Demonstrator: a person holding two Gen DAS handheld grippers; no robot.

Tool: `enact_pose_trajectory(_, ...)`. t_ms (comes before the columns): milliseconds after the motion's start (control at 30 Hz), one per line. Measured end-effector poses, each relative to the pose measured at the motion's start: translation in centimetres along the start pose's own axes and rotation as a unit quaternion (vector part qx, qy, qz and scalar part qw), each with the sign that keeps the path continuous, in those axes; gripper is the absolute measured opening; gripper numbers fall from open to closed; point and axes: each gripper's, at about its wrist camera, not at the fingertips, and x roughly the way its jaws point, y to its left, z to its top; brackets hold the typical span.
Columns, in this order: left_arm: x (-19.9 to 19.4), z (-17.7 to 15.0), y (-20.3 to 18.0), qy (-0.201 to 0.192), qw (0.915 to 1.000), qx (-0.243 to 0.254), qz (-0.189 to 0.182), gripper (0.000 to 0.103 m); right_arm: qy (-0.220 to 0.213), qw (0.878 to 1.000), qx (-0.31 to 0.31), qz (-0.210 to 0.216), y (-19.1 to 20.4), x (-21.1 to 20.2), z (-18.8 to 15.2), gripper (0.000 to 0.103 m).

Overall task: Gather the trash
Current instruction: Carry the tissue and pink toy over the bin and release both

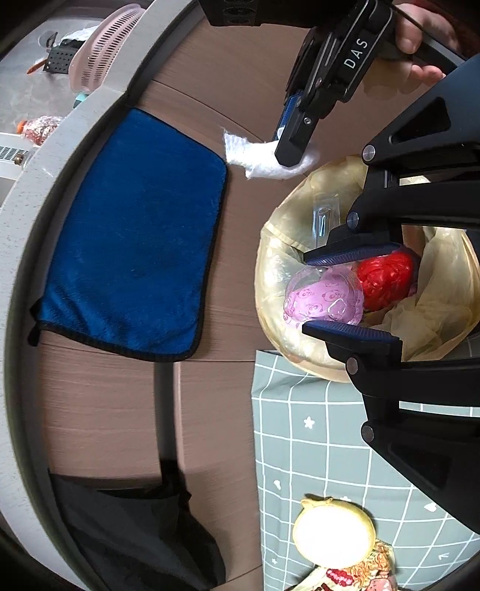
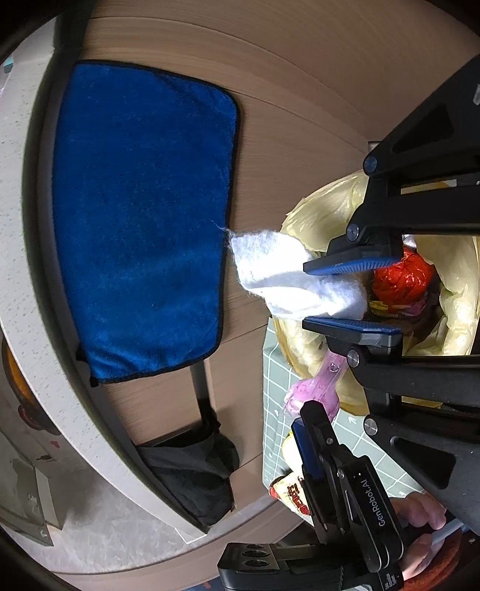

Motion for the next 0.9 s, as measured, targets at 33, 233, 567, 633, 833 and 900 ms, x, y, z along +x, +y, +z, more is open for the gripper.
enact_pose_trajectory(33,0.2,0.0,0.1,0.002,1.0000,-0.001,-0.002,0.031,0.001,1.000,0.001,0.000,-0.1,0.1,0.0,0.022)
enact_pose_trajectory(233,0.6,-0.1,0.3,0.012,0.9998,-0.007,-0.014,0.032,0.008,1.000,0.006,0.002,-0.2,0.7,-0.3,0.024)
enact_pose_trajectory(567,-0.5,0.5,0.6,0.012,0.9989,-0.016,-0.042,0.048,0.011,1.000,0.021,0.007,-0.3,0.4,-0.7,0.047)
enact_pose_trajectory(633,-0.9,0.4,1.0,0.008,0.9992,-0.020,-0.033,0.048,0.009,1.000,0.024,0.007,-0.2,0.2,-0.8,0.048)
enact_pose_trajectory(833,-3.6,-0.1,2.0,-0.022,0.9994,-0.017,0.021,0.048,0.008,1.000,0.015,0.006,0.9,-0.2,-0.9,0.048)
enact_pose_trajectory(900,-4.5,-0.2,2.4,-0.027,0.9988,-0.017,0.038,0.048,0.007,1.000,0.011,0.006,1.4,-0.3,-0.8,0.048)
